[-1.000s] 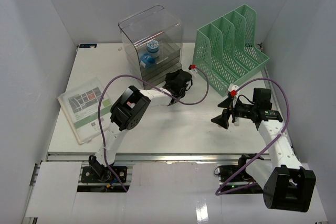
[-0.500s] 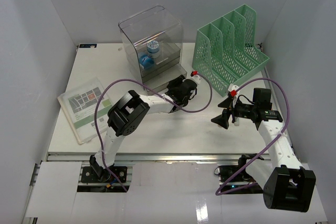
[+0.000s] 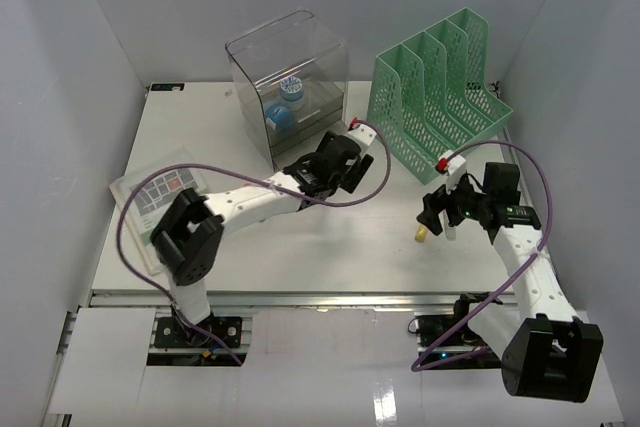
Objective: Organize the desk
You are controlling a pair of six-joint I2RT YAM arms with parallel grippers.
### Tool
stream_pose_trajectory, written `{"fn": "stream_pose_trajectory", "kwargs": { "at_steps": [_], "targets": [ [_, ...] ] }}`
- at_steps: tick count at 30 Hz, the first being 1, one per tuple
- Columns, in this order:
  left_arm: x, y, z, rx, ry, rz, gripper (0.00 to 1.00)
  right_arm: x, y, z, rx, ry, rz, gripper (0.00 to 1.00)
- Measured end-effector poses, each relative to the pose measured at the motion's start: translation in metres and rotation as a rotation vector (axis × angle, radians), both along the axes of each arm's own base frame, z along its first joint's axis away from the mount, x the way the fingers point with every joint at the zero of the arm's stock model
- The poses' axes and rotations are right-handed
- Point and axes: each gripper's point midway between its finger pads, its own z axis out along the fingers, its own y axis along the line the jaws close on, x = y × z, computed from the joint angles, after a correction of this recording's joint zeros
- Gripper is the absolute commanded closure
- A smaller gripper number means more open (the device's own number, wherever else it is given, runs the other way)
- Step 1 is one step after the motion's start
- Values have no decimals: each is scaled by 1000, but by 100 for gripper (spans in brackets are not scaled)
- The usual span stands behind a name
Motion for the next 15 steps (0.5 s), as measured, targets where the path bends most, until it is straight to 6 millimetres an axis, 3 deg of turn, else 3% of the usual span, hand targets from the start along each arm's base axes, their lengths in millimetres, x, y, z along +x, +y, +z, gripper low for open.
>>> {"fn": "stream_pose_trajectory", "kwargs": {
  "at_steps": [3,6,10,15],
  "targets": [
    [-34,4,40,-169,29,-70,6,15,-30,-1,-115,12,-168,10],
    [-66,10,67,-321,53,-142,6,23,-56,-5,-199,36,-304,9],
    [-102,35,60,-403,133,-198,5,23,-73,-31,-268,145,-383,2],
    [-130,73,45,-431,168,-199,2,24,-82,-65,-316,298,-419,14]
  ]
}}
